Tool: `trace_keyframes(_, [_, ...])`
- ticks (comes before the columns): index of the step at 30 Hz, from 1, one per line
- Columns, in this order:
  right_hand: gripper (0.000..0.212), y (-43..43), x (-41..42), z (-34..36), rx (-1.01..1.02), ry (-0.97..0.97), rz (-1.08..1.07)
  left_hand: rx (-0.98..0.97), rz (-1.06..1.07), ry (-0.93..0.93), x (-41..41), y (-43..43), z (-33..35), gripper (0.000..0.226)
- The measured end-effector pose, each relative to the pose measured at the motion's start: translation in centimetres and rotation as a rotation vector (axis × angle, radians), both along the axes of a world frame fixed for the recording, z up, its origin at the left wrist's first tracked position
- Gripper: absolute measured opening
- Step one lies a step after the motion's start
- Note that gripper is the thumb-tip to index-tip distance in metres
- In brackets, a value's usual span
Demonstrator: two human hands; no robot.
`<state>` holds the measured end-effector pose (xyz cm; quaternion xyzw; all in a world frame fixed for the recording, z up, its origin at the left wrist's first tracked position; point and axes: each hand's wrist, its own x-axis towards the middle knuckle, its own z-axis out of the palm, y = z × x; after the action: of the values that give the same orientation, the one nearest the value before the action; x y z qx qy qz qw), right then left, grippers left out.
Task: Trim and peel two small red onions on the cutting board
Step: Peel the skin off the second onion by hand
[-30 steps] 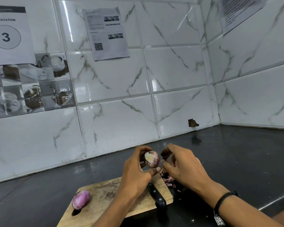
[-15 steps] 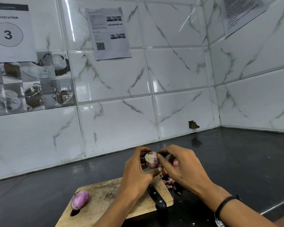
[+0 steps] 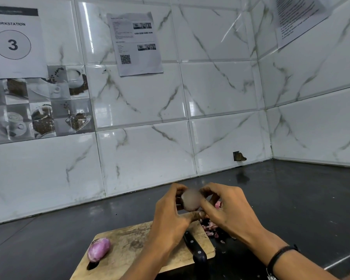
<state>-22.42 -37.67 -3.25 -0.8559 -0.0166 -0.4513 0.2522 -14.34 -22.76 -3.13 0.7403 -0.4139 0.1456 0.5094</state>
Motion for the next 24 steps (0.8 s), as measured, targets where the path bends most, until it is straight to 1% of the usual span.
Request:
trace_keyframes(6, [0.029,-0.45,0.42,-0.19,-0.02,0.041,-0.002,-0.003,-0.005,0.012,0.14,-0.02,-0.2,0.052])
trace_keyframes(10, [0.019,-0.37,0.32,-0.29,-0.027,0.021,0.005,-0.016,-0.004,0.037,0.41,-0.12,-0.2,0.053])
trace_keyframes(14, [0.016,-0.28,0.25,-0.39,-0.006,0.014,-0.007,-0.017,-0.004,0.053,0.58,-0.24,-0.2,0.054])
trace_keyframes(16, [0.021,-0.12,0.15,-0.33,0.004,0.01,-0.007,-0.019,-0.003,0.05,0.5,-0.25,-0.16,0.054])
trace_keyframes(19, [0.034,0.15,-0.01,-0.25,0.021,0.003,0.006,-0.023,-0.002,0.037,0.3,-0.17,-0.06,0.051])
trace_keyframes(24, [0.038,0.23,-0.15,-0.07,0.025,0.027,-0.001,-0.022,-0.006,0.033,-0.07,-0.14,0.14,0.05])
